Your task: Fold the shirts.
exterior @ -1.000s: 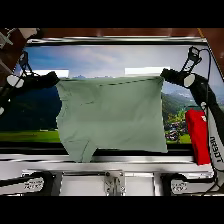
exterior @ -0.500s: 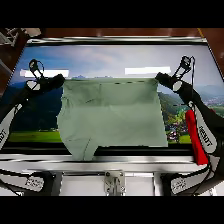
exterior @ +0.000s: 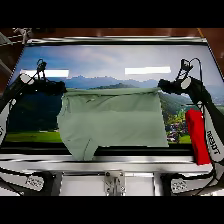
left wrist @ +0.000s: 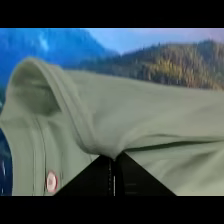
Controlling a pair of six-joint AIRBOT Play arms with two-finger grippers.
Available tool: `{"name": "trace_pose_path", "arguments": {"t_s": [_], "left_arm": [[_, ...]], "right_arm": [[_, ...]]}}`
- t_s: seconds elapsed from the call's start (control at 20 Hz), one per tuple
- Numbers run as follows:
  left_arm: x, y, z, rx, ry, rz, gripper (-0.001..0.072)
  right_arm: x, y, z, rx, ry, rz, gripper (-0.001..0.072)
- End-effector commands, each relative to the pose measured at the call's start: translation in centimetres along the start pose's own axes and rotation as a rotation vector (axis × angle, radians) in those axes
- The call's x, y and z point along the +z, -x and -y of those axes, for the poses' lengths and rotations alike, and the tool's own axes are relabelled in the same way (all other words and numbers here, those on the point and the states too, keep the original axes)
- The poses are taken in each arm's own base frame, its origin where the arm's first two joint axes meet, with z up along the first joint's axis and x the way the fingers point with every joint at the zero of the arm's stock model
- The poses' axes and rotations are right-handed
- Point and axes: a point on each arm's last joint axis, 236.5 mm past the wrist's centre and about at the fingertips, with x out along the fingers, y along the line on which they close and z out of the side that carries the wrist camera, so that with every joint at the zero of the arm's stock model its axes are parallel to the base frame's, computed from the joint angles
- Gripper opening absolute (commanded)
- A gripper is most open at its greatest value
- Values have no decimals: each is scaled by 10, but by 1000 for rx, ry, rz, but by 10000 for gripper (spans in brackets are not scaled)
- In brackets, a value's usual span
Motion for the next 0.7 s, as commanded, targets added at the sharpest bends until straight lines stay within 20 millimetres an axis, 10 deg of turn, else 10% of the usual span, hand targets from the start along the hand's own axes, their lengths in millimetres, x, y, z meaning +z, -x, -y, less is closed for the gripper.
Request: {"name": "trace_pose_path", "arguments": {"t_s": [0.0, 0.15, 0.3, 0.35, 0.4, 0.45, 0.65], "left_arm": [[-81, 16, -8, 40, 43, -371, 31], [-115, 17, -24, 143, 19, -525, 31], [-116, 18, -29, 184, 58, -526, 34], [-116, 18, -26, 174, 70, -522, 183], [-115, 20, -20, 148, 82, -523, 561], [-113, 27, -16, 133, 83, -523, 642], [-120, 77, -31, 118, 104, -504, 576]], "right_arm": [[-69, 16, 9, -24, 27, -302, 57], [-115, 16, 9, -25, 25, -497, 57], [-120, 15, 9, -28, 28, -517, 64], [-112, 13, 7, -20, 26, -481, 236], [-102, 18, 2, -3, 38, -453, 530], [-90, 28, -7, 29, 81, -426, 623], [-72, 105, 40, -148, 241, -464, 624]]}}
